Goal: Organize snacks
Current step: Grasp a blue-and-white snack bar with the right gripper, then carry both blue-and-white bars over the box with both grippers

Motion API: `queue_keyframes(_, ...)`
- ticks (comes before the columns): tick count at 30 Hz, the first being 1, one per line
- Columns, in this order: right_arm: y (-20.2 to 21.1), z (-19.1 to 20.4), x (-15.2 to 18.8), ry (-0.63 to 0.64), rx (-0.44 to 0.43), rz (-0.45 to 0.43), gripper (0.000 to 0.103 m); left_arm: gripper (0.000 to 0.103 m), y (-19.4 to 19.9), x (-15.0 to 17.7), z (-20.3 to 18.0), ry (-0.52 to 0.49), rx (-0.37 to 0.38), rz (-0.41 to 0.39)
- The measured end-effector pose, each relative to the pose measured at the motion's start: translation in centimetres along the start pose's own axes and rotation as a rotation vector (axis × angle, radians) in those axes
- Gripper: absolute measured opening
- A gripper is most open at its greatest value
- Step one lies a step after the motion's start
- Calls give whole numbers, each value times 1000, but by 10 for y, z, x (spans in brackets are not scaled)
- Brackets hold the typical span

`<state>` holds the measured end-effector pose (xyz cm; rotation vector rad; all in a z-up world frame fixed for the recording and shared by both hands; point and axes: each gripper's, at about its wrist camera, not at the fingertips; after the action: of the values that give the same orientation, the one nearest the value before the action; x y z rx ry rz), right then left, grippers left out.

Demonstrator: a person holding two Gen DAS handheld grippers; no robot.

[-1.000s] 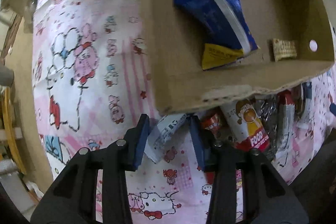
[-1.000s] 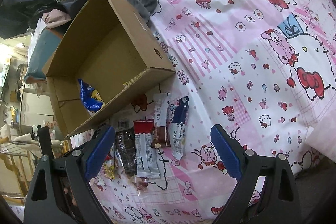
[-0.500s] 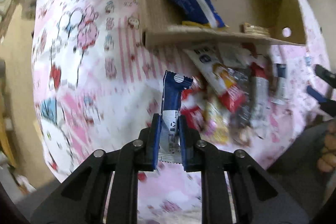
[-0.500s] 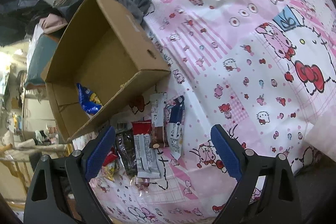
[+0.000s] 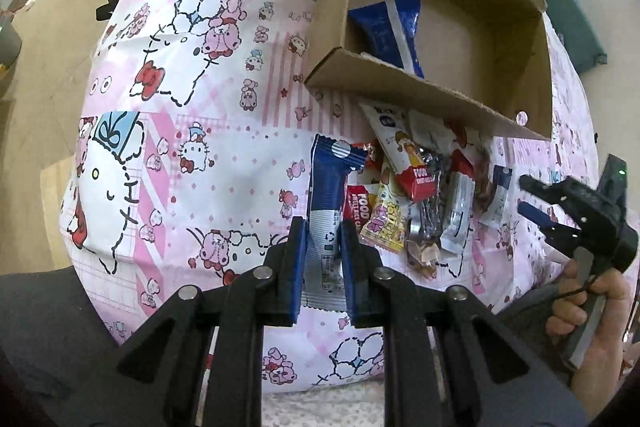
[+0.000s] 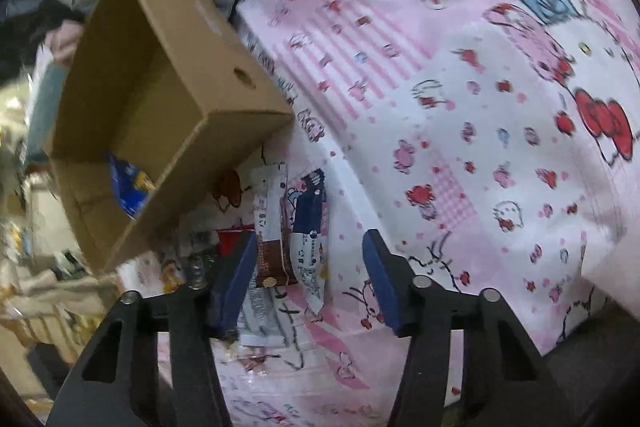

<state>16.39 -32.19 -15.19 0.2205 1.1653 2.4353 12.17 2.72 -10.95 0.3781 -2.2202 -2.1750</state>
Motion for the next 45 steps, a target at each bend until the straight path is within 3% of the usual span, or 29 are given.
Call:
queue_keyframes(6, -27, 10, 0, 77, 88, 55, 41, 14, 5, -1, -3, -18, 0, -20)
queue_keyframes(10, -33, 10, 4, 116, 119, 79, 19, 14, 6, -1, -2, -15, -1, -30)
queue_keyframes(19, 4, 17, 16, 132, 15, 5, 18, 14, 10, 2, -11, -60, -20, -66)
queue_keyframes(26, 15, 43, 40, 225, -81, 60, 18, 14, 14, 5, -7, -72, -40, -100)
queue_keyframes(34, 34, 74, 67, 350, -212, 56, 18, 14, 21, 5, 3, -44, -61, -132)
queue_keyframes(39, 55, 83, 72, 400, -315, -10, 18, 14, 34, 3, 6, -14, -46, -165)
queue_keyframes(45, 80, 101, 64, 460, -422, -140, 18, 14, 79, -13, -2, -34, -41, -297)
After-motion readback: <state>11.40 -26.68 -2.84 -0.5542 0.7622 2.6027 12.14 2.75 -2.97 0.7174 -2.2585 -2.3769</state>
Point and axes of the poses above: each gripper's, at about its wrist camera, not at the fingertips, and y roughly against the way its jaws point, z to its left, x to its underside, and after that the axes turned 14 degrees about -x, right-handed
